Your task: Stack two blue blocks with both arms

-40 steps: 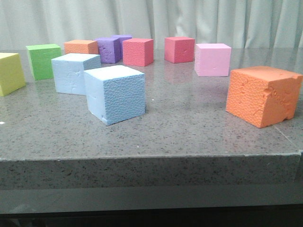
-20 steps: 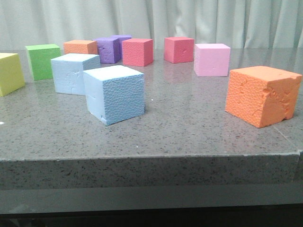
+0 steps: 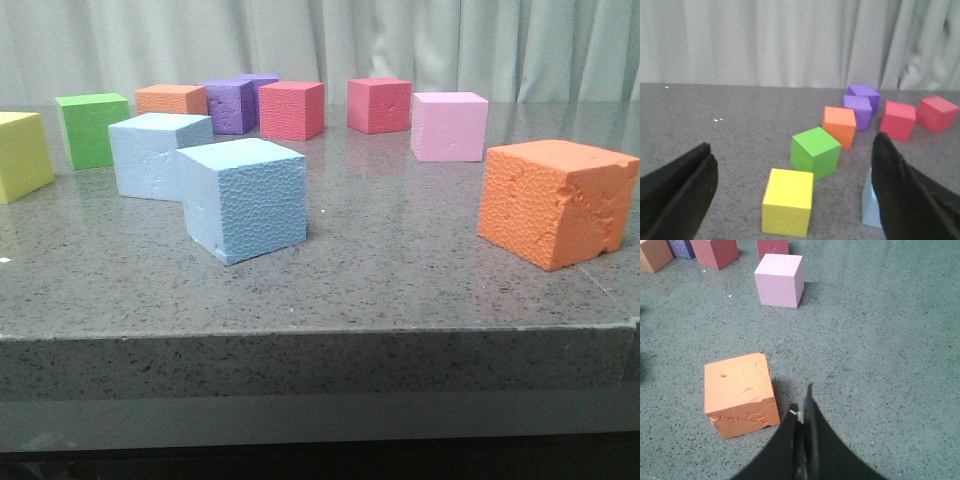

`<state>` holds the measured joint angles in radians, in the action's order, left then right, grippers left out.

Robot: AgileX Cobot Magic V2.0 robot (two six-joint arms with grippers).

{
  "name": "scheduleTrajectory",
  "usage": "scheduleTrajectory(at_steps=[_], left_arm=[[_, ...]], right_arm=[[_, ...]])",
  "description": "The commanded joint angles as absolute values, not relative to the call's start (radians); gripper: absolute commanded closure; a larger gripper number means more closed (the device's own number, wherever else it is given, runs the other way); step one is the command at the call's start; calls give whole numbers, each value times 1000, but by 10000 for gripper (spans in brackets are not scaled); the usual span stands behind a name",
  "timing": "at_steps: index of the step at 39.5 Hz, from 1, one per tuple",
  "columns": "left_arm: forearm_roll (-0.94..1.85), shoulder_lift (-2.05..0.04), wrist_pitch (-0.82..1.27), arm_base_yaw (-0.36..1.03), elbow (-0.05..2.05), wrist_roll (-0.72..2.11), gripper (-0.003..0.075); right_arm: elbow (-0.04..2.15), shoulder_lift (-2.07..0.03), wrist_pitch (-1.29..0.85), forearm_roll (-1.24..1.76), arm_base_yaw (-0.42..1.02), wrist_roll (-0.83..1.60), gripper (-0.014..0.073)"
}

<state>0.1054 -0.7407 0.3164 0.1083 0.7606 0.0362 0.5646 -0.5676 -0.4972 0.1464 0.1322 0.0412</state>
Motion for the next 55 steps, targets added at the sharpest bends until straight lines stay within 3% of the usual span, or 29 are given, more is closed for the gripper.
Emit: scheduleTrajectory(at_steps=[1,10,26,50,55], left_arm=[[120,-849,334,183,880,60,121],[120,-1214,586,352,1167,85,121],[95,-1589,812,397,1500,85,121],[95,-1780,895,397,1586,84,124],[95,-1780,904,397,1588,84,217]], right_arm=[[591,-565,-431,147,127,55,655],[591,-565,-431,147,127,55,655],[591,-565,-434,147,127,55,655],[591,-565,-441,147,127,55,655],[591,-565,-441,147,127,55,655]])
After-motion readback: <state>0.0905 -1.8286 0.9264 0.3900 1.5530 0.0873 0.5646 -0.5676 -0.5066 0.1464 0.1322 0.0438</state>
